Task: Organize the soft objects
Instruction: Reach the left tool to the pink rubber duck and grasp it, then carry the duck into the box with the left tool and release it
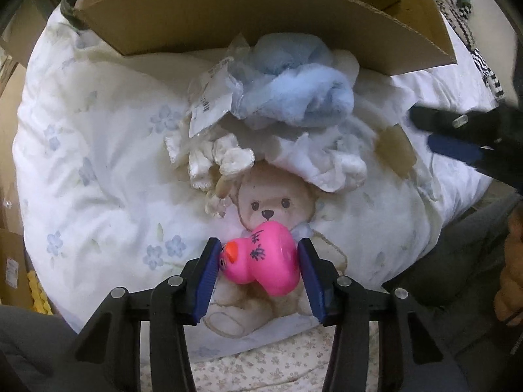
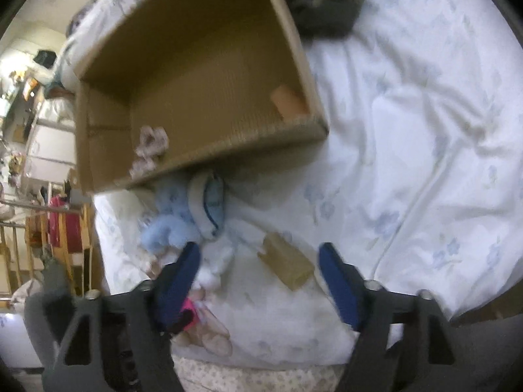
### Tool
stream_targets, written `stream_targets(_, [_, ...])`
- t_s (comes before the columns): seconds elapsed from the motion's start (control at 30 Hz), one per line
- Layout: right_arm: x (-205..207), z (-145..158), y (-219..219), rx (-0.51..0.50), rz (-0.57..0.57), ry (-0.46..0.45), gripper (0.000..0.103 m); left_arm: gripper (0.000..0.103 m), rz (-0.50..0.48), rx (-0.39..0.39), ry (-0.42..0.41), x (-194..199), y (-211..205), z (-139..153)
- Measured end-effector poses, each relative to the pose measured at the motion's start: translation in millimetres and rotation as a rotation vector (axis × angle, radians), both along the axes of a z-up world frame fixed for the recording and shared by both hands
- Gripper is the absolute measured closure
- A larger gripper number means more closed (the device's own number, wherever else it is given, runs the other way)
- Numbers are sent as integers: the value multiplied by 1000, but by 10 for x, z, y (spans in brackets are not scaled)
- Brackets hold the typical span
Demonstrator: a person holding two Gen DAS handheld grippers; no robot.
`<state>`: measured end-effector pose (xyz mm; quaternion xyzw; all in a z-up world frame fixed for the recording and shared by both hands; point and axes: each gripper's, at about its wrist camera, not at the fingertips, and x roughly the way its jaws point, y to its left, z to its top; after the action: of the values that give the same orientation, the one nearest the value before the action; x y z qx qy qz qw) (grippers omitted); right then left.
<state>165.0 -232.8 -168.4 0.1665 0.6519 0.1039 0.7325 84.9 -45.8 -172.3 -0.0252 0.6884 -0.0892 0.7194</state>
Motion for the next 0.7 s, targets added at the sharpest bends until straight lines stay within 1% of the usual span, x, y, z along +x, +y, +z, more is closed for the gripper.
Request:
stream_targets(0.07, [9,-72,74,-38,32,20,47,59,-2,-5,-11,-27,0,35])
stream_targets(0.1, [13,-105,105,-57,45,27,49,59,-2,-6,-22,-19,16,73])
stream_targets(0.17, [23,-164,149,-89,64,40,52,59,-3,-8,-54,-28,37,172])
stream_targets(0.3, [24,-239,202,-157,85,48,52,59,5,8,-127,-42,53,375])
stream_targets(0.33, [21,-251,220,-169,94,48,55,59,13,11,-142,-43,67,407])
stream_targets(0.37, [17,-264,241,-189,106,47,66,59,23,10,-154,-38,82,442])
stream_targets(0.4, [18,-272,257,-202,113,47,73,59,35,10,-167,-32,109,479])
stream_targets(0.43, [17,-271,266,-215,120,39,75,59,47,10,-181,-22,138,519])
stream_targets(0.47, [12,-264,282,-219,123,34,84,59,60,9,-195,-18,174,557])
stream_targets(0.5, [6,-250,289,-221,125,27,90,59,71,9,-206,-13,207,578])
stream_targets(0.6, [-24,-154,324,-202,124,-4,93,59,108,2,-237,8,354,651])
stream_targets(0.7, [-78,-13,321,-163,118,-52,94,59,141,3,-266,4,505,727])
